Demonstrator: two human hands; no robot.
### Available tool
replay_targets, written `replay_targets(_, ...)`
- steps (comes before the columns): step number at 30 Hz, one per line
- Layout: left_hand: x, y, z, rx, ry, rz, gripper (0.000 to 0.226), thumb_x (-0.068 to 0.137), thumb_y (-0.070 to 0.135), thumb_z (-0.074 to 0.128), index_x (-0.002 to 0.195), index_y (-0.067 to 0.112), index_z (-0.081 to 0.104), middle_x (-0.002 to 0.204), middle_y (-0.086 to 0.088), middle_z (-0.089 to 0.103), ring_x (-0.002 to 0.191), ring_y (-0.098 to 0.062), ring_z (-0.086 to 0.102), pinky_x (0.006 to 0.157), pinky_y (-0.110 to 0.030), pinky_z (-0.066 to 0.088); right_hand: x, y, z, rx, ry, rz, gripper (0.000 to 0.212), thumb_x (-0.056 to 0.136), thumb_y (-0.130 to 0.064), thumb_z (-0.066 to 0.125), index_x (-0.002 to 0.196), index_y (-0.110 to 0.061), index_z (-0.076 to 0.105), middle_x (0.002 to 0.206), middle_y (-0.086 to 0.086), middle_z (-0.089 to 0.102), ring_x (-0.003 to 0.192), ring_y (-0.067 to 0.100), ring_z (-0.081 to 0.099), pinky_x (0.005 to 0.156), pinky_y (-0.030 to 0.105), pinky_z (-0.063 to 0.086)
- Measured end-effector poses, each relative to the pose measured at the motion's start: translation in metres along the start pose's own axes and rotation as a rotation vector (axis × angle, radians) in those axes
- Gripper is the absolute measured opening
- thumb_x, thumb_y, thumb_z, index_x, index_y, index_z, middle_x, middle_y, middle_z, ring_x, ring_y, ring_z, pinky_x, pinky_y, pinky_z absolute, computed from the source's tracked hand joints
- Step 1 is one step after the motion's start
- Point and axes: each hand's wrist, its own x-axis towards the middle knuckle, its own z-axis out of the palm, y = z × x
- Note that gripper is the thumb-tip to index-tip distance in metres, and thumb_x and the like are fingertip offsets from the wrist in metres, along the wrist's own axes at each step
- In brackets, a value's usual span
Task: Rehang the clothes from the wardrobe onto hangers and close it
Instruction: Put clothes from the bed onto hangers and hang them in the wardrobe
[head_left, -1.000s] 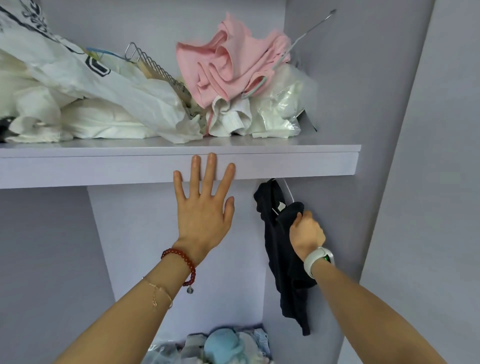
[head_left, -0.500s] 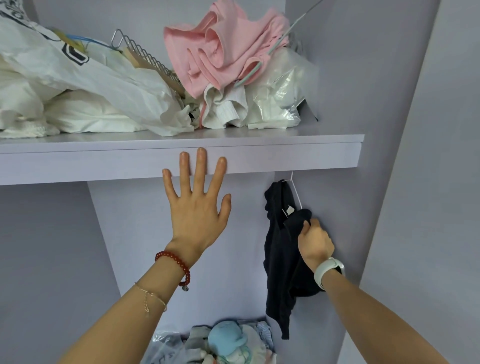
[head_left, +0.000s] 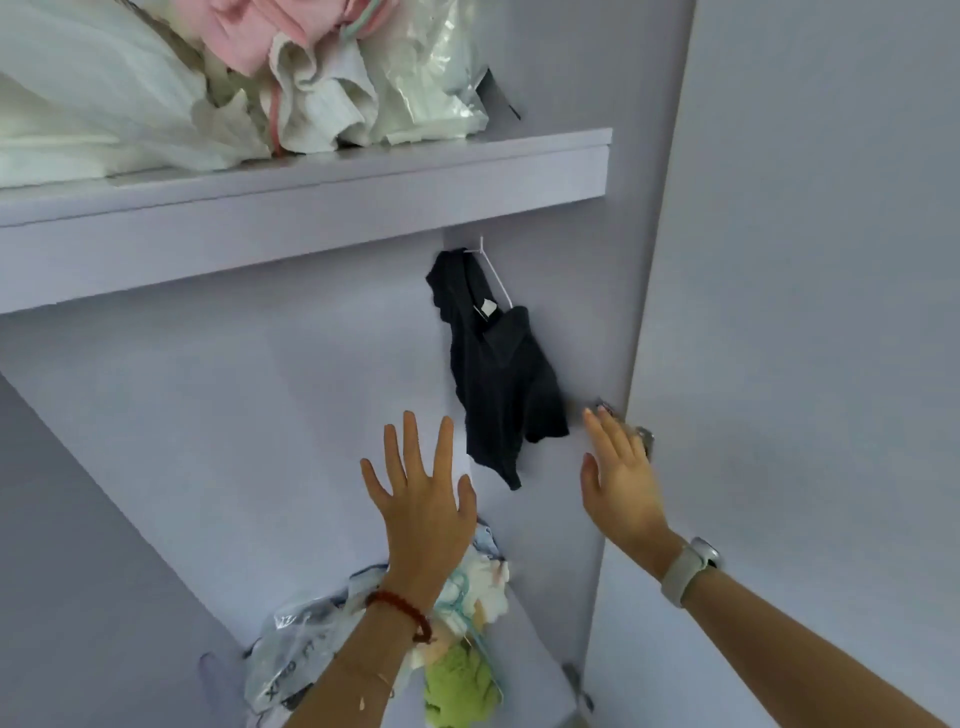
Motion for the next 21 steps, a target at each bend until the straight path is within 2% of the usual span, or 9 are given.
replay_targets(3, -0.049, 0.004, 0.021, -0.077, -0.185, 0.065, 0.068, 0.076, 0.021, 0.071, 0.138, 0.016, 0.042, 0.146, -0.02, 0.032, 0.134, -0.042, 0.028, 0.102, -0.067, 0.019, -0.076, 0.014, -0.002, -0.053, -0.03, 0.1, 0.051, 0.086, -0.003, 0.053, 0.135, -0.002, 0.04, 0.138, 0.02, 0.043, 0.127, 0.039, 0.04, 0.1, 0.052, 0.04)
replay_targets(8, -0.14, 0.029, 0.052, -0.186, -0.569, 0.185, 0.063, 0.089, 0.032, 0.052, 0.145, 0.024, 0.023, 0.155, -0.008, 0.011, 0.143, -0.028, 0.005, 0.111, -0.057, 0.004, -0.216, 0.037, -0.015, -0.18, -0.105, 0.442, 0.052, 0.091, -0.011, 0.046, 0.141, -0.009, 0.03, 0.146, 0.014, 0.034, 0.135, 0.033, 0.031, 0.11, 0.042, 0.025)
replay_targets(11, -0.192, 0.065, 0.058, -0.221, -0.761, 0.344, 0.063, 0.092, 0.039, 0.042, 0.147, 0.025, 0.016, 0.156, -0.006, 0.004, 0.143, -0.025, 0.001, 0.111, -0.054, 0.005, -0.293, 0.045, -0.038, -0.227, -0.128, 0.69, 0.054, 0.095, -0.019, 0.039, 0.145, -0.016, 0.02, 0.152, 0.007, 0.024, 0.139, 0.025, 0.02, 0.112, 0.038, 0.018)
replay_targets(17, -0.272, 0.163, 0.037, -0.339, -0.943, 0.846, 0.057, 0.095, 0.038, 0.037, 0.146, 0.02, 0.019, 0.155, -0.005, 0.009, 0.143, -0.022, 0.004, 0.113, -0.047, 0.004, -0.438, 0.037, -0.1, -0.23, 0.064, 1.132, 0.05, 0.095, -0.016, 0.037, 0.143, -0.012, 0.025, 0.149, 0.008, 0.028, 0.136, 0.025, 0.025, 0.111, 0.041, 0.024)
replay_targets(21, -0.335, 0.234, 0.01, -0.433, -1.001, 1.078, 0.053, 0.094, 0.036, 0.042, 0.143, 0.017, 0.03, 0.152, -0.008, 0.021, 0.137, -0.026, 0.024, 0.11, -0.044, 0.022, -0.54, 0.024, -0.133, -0.233, 0.173, 1.41, 0.05, 0.093, -0.012, 0.04, 0.141, -0.011, 0.029, 0.146, 0.011, 0.032, 0.134, 0.027, 0.028, 0.109, 0.041, 0.026)
